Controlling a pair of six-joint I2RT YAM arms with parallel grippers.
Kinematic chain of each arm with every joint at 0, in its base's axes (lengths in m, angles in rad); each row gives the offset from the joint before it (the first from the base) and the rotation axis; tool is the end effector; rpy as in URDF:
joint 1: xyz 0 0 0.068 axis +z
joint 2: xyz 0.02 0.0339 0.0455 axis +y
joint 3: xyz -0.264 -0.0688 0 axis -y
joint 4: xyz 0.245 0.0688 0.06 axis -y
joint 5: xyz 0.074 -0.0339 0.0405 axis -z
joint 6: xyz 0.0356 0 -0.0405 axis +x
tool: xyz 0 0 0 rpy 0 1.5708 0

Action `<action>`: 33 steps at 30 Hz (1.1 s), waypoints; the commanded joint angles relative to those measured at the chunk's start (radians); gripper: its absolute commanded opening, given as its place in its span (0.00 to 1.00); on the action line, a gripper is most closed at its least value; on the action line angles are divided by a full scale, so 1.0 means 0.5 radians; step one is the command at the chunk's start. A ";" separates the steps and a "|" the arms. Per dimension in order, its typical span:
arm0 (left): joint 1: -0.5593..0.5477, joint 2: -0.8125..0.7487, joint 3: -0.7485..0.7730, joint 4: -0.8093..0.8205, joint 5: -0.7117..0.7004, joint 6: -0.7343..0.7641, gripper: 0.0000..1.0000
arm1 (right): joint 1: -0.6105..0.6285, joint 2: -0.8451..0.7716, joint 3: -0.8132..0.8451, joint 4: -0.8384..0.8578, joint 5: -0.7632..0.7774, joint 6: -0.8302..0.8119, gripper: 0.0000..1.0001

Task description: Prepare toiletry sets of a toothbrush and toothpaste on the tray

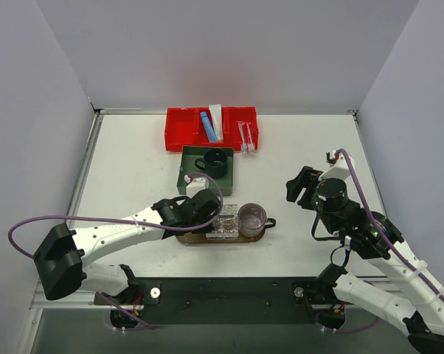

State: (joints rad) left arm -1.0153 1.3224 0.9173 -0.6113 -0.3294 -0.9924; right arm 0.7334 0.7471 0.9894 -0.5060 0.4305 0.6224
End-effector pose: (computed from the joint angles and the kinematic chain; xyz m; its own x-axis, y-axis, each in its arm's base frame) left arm 0.1472 -0.2153 0.2364 -0.8431 -0.1441 -0.5181 0.0150 0.9568 -0.2905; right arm 0.1232 0.0910 0.3822 -0.3375 0.4091 -0.8478 -0.1382 0.8694 0.4745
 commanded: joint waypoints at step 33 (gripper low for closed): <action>0.167 -0.331 0.239 -0.238 -0.265 0.383 0.71 | -0.006 -0.043 0.022 -0.040 0.023 -0.008 0.60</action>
State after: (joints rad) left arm -1.0008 1.2201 0.9768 -0.7120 -0.4461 -0.9203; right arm 0.7334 0.7353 0.9894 -0.5106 0.4301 0.6231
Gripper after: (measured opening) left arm 0.705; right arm 0.600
